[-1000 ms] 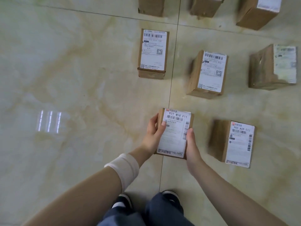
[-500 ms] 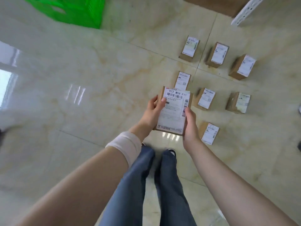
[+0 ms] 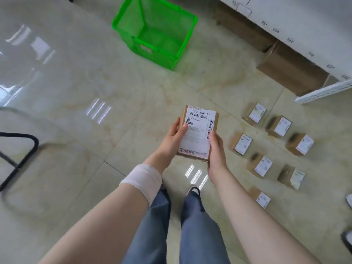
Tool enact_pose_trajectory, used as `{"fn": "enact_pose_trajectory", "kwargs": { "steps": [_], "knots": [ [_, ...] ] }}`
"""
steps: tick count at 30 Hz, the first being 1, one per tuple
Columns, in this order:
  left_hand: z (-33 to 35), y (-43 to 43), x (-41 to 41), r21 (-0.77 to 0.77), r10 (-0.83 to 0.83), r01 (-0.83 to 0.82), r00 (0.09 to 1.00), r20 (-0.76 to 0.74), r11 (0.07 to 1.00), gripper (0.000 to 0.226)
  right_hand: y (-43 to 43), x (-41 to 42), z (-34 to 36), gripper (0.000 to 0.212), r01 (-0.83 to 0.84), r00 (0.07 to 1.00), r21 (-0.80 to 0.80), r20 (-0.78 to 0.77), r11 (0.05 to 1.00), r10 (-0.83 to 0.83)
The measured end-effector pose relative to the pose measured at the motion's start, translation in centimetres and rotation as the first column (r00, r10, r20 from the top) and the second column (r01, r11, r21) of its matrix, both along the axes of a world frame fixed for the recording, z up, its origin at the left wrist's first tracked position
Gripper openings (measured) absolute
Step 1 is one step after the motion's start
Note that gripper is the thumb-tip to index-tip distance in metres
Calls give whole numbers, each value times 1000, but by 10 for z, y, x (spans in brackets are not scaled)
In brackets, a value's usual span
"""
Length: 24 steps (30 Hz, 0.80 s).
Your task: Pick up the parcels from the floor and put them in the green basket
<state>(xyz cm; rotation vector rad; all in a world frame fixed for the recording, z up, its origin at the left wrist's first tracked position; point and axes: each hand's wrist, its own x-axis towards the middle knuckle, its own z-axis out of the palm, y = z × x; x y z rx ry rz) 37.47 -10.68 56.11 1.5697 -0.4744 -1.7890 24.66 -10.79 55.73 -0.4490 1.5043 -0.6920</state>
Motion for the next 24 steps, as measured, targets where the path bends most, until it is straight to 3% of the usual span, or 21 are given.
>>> {"fn": "enact_pose_trajectory", "kwargs": {
  "steps": [6, 13, 16, 24],
  "knots": [
    [12, -78, 74, -3, 22, -21, 999, 36, 1000, 61, -79, 75, 4, 36, -36, 999, -34, 9, 999, 37],
    [-11, -187, 150, -1, 89, -89, 993, 71, 996, 61, -195, 157, -22, 58, -57, 998, -53, 1, 997, 57],
    [-18, -230, 179, 8, 72, -72, 996, 58, 997, 61, -240, 185, -30, 42, -34, 999, -28, 4, 999, 34],
    [-37, -360, 248, -1, -14, 14, 1000, 28, 1000, 59, -353, 251, -49, 42, 40, 998, -19, -56, 999, -41]
  ]
}}
